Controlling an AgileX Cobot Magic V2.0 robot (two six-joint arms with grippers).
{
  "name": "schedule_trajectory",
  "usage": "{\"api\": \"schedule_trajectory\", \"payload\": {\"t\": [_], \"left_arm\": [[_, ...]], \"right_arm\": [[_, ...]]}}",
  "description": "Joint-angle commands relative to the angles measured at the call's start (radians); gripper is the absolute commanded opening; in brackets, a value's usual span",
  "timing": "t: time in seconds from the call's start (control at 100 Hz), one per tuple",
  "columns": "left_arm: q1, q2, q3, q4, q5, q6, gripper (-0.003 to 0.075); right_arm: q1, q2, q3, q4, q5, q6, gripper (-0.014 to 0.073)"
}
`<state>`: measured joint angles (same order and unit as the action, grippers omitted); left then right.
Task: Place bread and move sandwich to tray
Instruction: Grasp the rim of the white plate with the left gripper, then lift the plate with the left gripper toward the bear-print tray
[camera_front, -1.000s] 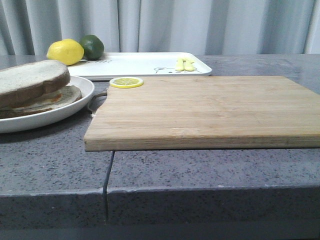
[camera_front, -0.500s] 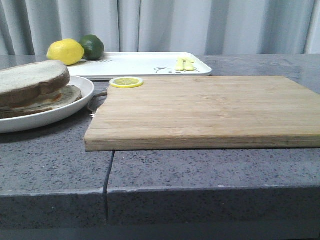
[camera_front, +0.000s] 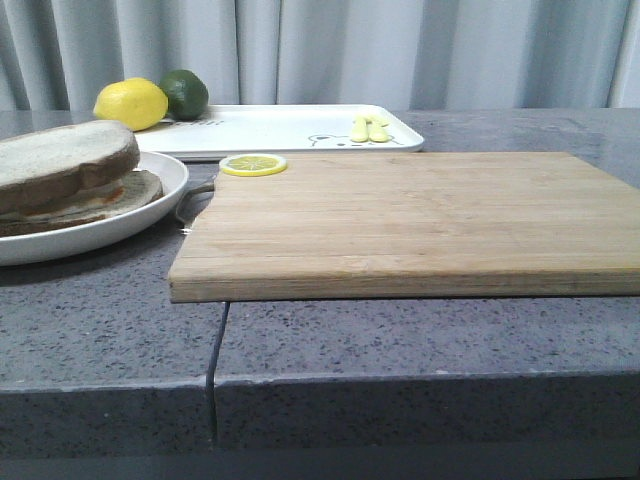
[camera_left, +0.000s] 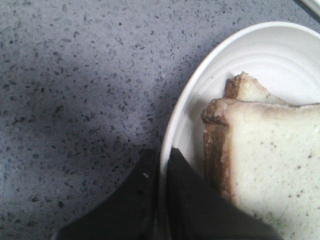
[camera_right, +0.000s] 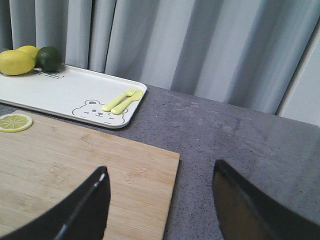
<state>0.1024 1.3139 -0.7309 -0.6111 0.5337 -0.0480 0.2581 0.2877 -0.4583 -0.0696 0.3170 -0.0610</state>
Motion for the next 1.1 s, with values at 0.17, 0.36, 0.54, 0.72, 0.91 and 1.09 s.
{"api": "schedule_trajectory", "payload": {"t": [0.17,0.36,0.54,0.72,0.91,1.09], "left_arm": [[-0.001,-0.067,-0.016,-0.073,-0.011,-0.002,-0.0019],[-0.001,-0.155,-0.016,-0.137,-0.022,-0.002,-0.0019],[-0.001,-0.228,-0.018,-0.208,-0.013,0.003,-0.0019],[-0.001,-0.261,-0.039,-0.269,-0.010,0.022,-0.0019],[-0.001,-0.202,-0.144,-0.278,0.047,0.056,-0.0019],[-0.001,-0.080,-0.291,-0.283,0.098,0.056,-0.0019]], "right_arm": [[-0.008,0.007,-0.024,-0.010,-0.081,-0.001,0.0458],[-0.008,0.007,-0.024,-0.010,-0.081,-0.001,0.0458],[-0.008,0.007,-0.024,-0.010,-0.081,-0.001,0.0458],[-0.008,0.007,-0.024,-0.009,-0.079,-0.001,0.0458],[-0.008,0.007,-0.024,-0.004,-0.077,-0.001,0.0458],[-0.008,0.007,-0.024,0.000,-0.077,-0.001,0.0458]]}}
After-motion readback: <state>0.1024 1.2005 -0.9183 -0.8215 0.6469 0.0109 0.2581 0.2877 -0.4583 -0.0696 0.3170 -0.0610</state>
